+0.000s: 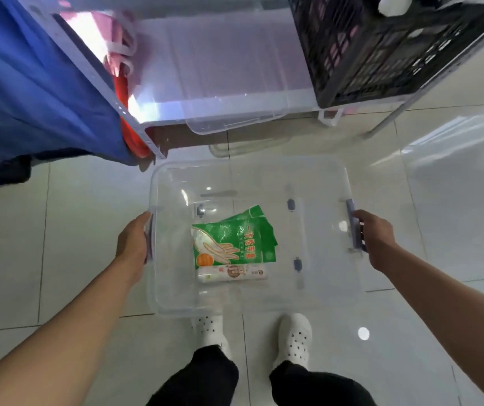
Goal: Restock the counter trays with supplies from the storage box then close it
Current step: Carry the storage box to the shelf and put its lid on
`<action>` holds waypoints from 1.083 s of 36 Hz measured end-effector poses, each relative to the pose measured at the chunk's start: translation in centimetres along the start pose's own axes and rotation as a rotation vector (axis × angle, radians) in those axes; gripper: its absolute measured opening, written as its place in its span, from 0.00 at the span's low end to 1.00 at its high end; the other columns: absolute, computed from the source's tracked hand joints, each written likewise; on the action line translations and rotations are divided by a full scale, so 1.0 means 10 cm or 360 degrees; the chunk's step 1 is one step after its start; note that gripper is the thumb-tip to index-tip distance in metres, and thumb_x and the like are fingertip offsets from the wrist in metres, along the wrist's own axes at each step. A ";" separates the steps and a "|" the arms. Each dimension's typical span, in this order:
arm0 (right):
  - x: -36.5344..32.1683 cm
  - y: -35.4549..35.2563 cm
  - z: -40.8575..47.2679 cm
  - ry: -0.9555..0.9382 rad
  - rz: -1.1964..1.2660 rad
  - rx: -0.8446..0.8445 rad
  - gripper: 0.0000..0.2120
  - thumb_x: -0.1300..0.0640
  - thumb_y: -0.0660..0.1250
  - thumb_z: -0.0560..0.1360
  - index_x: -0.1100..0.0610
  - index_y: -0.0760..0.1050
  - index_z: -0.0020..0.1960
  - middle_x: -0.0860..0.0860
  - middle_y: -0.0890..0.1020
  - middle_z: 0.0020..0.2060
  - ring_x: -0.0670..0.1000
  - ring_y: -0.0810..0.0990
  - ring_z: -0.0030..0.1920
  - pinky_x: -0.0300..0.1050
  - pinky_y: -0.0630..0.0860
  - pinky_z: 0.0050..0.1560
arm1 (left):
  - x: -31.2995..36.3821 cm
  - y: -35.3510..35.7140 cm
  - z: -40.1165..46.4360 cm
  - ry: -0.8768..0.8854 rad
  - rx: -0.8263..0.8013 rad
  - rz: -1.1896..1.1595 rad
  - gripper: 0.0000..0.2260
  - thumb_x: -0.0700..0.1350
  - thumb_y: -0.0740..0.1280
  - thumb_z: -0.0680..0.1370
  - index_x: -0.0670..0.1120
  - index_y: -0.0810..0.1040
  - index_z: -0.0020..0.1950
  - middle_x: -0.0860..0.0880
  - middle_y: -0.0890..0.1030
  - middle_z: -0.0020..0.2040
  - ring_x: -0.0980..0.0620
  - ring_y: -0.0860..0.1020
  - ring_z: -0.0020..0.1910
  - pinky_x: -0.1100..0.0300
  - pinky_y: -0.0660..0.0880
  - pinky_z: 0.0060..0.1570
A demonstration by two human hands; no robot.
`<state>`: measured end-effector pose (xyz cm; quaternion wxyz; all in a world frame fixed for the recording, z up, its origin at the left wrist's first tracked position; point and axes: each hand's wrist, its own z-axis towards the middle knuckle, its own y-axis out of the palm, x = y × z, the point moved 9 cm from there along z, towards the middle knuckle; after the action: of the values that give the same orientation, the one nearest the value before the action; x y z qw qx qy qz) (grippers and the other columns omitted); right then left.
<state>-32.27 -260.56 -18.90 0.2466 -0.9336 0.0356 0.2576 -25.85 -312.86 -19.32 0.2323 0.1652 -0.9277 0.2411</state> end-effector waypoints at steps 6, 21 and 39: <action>0.15 0.79 0.95 -0.0120 0.0005 0.0060 0.12 0.48 0.69 0.68 0.57 0.75 0.34 0.54 0.76 0.32 0.55 0.73 0.31 0.48 0.70 0.36 | -0.14 0.48 1.17 0.0114 0.0011 0.0095 0.15 0.62 0.64 0.74 0.52 0.79 0.43 0.48 0.78 0.39 0.47 0.77 0.36 0.56 0.74 0.37; -0.20 1.65 2.11 -0.0572 -0.0776 0.0012 0.26 0.37 0.63 0.73 0.60 0.75 0.54 0.62 0.80 0.51 0.64 0.79 0.51 0.60 0.77 0.55 | -0.10 0.96 2.38 0.0535 0.0185 0.0597 0.25 0.70 0.54 0.75 0.54 0.76 0.58 0.48 0.79 0.52 0.45 0.79 0.43 0.55 0.78 0.34; -2.11 3.76 1.27 -0.2199 -0.1728 0.0474 0.20 0.63 0.61 0.75 0.54 0.70 0.67 0.55 0.72 0.65 0.58 0.67 0.69 0.61 0.57 0.71 | 0.63 1.32 1.82 0.1320 0.0518 0.1049 0.20 0.56 0.63 0.80 0.52 0.72 0.71 0.47 0.73 0.72 0.43 0.67 0.71 0.43 0.65 0.69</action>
<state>-63.71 -288.75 -34.43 0.4199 -0.4163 -0.5350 0.6034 -43.04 -312.72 -35.08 0.4619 -0.2090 -0.7119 0.4860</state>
